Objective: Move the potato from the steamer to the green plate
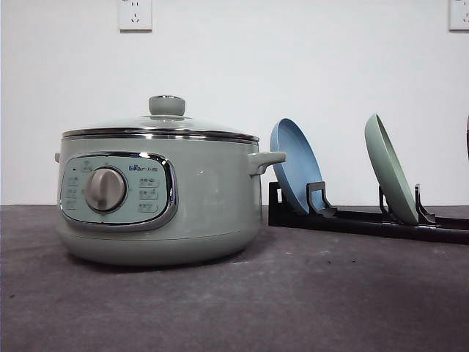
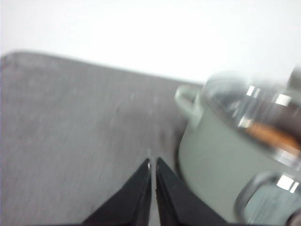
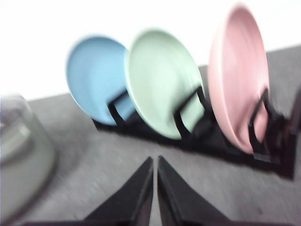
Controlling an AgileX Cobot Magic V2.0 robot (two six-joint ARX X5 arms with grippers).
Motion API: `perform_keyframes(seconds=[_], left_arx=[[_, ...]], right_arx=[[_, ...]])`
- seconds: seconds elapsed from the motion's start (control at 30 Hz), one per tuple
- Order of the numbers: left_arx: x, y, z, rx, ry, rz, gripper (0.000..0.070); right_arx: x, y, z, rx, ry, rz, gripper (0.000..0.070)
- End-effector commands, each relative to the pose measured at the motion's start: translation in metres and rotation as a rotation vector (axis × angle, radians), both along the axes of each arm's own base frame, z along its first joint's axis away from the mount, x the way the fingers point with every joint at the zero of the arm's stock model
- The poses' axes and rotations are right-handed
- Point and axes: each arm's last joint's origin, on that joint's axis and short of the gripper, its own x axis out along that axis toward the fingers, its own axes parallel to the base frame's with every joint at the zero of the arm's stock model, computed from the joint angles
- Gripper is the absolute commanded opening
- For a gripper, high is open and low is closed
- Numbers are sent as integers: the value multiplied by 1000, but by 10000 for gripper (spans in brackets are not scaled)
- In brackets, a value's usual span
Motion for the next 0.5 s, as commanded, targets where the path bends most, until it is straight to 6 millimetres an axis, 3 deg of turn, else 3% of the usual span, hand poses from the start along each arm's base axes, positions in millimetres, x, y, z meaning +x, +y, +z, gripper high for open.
perform_keyframes(seconds=[0.0, 0.2, 0.47], left_arx=[[-1, 0, 11, -47, -17, 7, 10], [0, 0, 43, -96, -27, 9, 10], [8, 0, 105, -27, 38, -2, 10]], right_arx=[[-1, 0, 12, 29, -18, -1, 1], [1, 1, 49, 33, -12, 12, 1], [8, 4, 96, 30, 93, 144, 0]])
